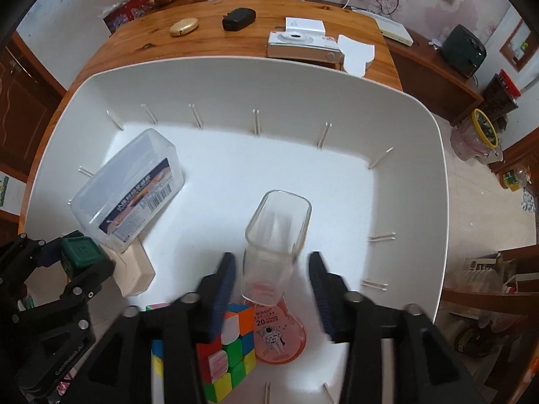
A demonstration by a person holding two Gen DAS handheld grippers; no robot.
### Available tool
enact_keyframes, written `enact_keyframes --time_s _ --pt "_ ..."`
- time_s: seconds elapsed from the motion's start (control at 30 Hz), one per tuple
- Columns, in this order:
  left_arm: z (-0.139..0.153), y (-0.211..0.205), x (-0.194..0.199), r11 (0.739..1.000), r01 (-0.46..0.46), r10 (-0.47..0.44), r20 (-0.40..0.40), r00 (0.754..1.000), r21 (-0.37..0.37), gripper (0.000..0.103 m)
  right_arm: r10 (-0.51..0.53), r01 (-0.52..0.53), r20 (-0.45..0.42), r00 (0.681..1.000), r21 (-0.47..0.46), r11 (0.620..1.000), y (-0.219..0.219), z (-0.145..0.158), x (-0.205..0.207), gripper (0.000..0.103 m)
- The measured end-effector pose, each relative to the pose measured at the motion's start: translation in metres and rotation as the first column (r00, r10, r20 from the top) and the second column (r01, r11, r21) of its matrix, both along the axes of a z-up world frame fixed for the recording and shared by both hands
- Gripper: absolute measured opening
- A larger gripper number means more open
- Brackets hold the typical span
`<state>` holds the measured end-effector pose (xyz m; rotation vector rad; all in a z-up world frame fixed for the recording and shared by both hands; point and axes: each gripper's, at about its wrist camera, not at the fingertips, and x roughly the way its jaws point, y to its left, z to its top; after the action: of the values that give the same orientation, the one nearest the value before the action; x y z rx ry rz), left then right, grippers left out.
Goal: Organize rigid objects
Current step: 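Lower the jar with the left tool and open it while the right tool releases the cup, then raise both tools from the tray and move them toward the table items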
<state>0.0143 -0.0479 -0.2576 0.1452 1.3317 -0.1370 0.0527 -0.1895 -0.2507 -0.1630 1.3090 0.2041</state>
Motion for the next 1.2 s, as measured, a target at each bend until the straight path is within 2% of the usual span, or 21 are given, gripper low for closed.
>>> enact_keyframes --time_s 0.03,0.13,0.2,0.53,0.77,1.2 --pt "0.002 -0.004 0.000 1.000 0.004 -0.004 -0.004 1.000 -0.008 0.064 0.002 -0.002 0.011 1.000 0.001 1.000 0.001 0.002 -0.001 0.062" --pt "0.010 -0.010 -0.003 1.000 0.022 -0.022 0.017 1.000 0.009 0.088 0.016 -0.016 0.038 0.999 -0.002 1.000 0.003 0.011 -0.003 0.063" --pt "0.020 -0.012 -0.005 0.999 0.032 -0.033 0.045 0.998 0.012 0.089 0.025 -0.025 0.054 0.998 0.006 1.000 0.005 0.019 -0.004 0.063" --pt "0.057 0.004 0.010 0.999 -0.023 0.026 0.080 0.996 -0.030 0.089 0.035 -0.042 0.130 0.991 0.050 0.998 0.006 0.059 -0.007 0.063" --pt "0.079 0.006 0.016 0.999 -0.025 0.030 0.117 0.993 -0.044 0.089 0.027 -0.040 0.181 0.983 0.069 0.997 0.005 0.085 -0.009 0.063" --pt "0.108 0.009 0.027 0.998 -0.008 0.018 0.156 0.988 -0.067 0.089 -0.002 -0.018 0.233 0.972 0.085 0.996 0.001 0.113 -0.010 0.063"
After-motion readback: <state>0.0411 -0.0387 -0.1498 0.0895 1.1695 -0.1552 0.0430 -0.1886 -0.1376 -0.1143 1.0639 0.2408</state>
